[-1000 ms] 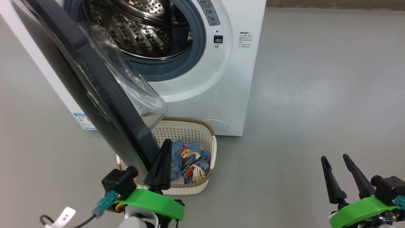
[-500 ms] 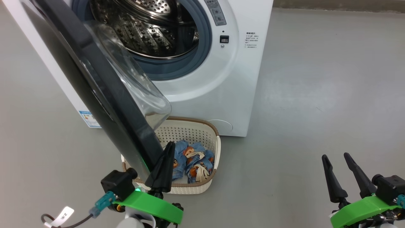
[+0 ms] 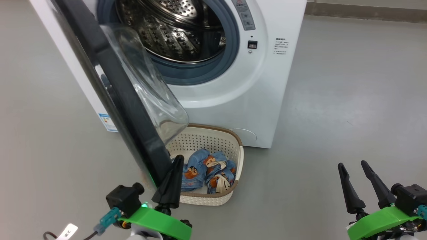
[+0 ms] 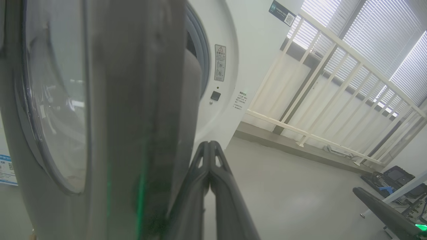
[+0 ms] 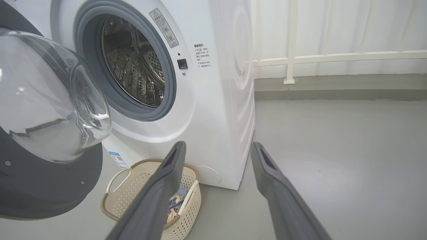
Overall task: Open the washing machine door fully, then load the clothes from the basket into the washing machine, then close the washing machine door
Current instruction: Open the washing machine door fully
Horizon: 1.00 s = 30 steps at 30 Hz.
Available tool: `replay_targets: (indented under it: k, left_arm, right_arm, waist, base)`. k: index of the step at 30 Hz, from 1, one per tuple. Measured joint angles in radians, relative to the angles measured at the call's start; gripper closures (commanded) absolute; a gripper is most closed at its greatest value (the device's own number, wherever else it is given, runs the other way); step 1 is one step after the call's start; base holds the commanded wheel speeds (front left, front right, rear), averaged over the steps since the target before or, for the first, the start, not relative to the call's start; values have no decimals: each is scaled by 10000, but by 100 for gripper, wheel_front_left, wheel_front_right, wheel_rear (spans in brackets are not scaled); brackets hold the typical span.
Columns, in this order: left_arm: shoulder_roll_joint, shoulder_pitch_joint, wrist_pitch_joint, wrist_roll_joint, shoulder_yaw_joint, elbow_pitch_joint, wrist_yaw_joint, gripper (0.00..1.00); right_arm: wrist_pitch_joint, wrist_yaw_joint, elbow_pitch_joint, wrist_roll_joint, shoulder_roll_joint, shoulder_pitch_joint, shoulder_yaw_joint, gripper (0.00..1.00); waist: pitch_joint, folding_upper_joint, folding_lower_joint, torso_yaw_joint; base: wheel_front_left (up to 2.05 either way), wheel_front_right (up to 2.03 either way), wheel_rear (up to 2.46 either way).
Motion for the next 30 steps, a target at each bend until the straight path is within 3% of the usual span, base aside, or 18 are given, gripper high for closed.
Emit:
replay_targets:
  k: [21,30]
  left_arm:
    - [38,1065,0,639,1126,-224,-127,100]
    - [261,1525,2,832,2140,-639,142,100]
  right_arm:
    - [0,0,-35,-2,-27,7,96,0]
    - [0,0,-31,-2,-25,7,130,0]
  waist:
    - [-190,0,0,929]
    - [-249,0,1,980]
  base:
    - [0,0,0]
    - [0,0,0]
